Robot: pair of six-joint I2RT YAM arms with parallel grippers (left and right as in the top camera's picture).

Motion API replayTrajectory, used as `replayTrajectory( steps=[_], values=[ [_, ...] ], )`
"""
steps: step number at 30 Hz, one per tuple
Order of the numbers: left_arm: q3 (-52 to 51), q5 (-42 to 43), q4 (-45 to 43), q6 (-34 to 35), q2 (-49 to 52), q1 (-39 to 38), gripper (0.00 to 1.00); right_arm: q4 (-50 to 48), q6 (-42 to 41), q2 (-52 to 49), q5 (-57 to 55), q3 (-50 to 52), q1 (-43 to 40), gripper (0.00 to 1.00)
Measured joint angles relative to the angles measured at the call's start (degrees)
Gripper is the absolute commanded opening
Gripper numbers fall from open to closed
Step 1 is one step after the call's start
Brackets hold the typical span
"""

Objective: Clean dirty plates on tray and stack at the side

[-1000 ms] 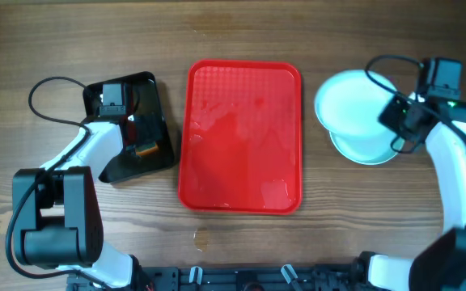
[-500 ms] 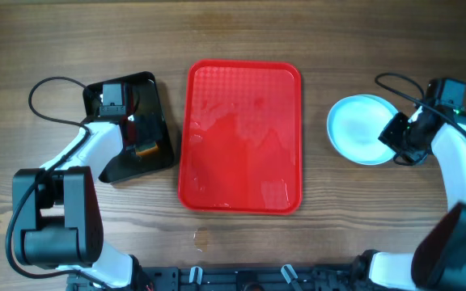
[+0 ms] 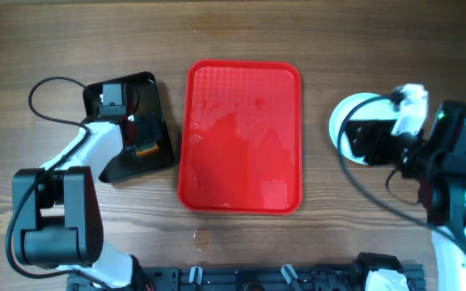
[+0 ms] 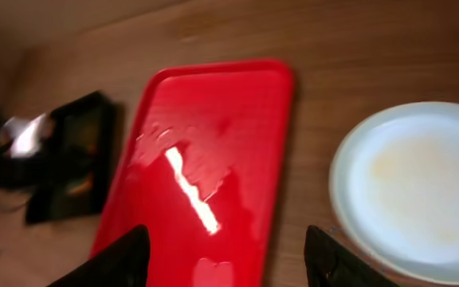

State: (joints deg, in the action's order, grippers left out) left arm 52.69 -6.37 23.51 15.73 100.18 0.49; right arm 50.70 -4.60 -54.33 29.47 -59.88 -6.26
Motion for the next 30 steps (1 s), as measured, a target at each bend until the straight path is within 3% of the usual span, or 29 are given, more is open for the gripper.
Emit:
replayTrajectory(
  steps=[1,2,3,8,16,25,30],
  values=[
    [0.0,0.0,0.0,0.0,0.0,0.0,1.0,0.76,0.24,0.33,1.57,0.0,1.44,0.76],
    [0.0,0.0,0.0,0.0,0.0,0.0,1.0,1.16,0.24,0.48,2.84,0.0,2.64,0.91],
    [0.0,-0.02,0.0,0.0,0.0,0.0,1.0,1.27,0.66,0.66,4.26,0.02,4.37,1.0],
    [0.0,0.0,0.0,0.0,0.0,0.0,1.0,0.39,-0.17,4.46,8.7,0.02,11.45,1.0],
    [0.0,0.0,0.02,0.0,0.0,0.0,1.0,2.43,-9.46,9.14,7.8,-0.02,12.39,1.0],
    [0.0,0.0,0.0,0.0,0.0,0.0,1.0,1.49,-7.52,14.58,-10.47,0.04,11.69,1.0],
    [0.0,-0.02,0.02,0.0,0.0,0.0,1.0,-12.0,-2.08,21.81,-18.25,4.72,11.28,1.0]
  ],
)
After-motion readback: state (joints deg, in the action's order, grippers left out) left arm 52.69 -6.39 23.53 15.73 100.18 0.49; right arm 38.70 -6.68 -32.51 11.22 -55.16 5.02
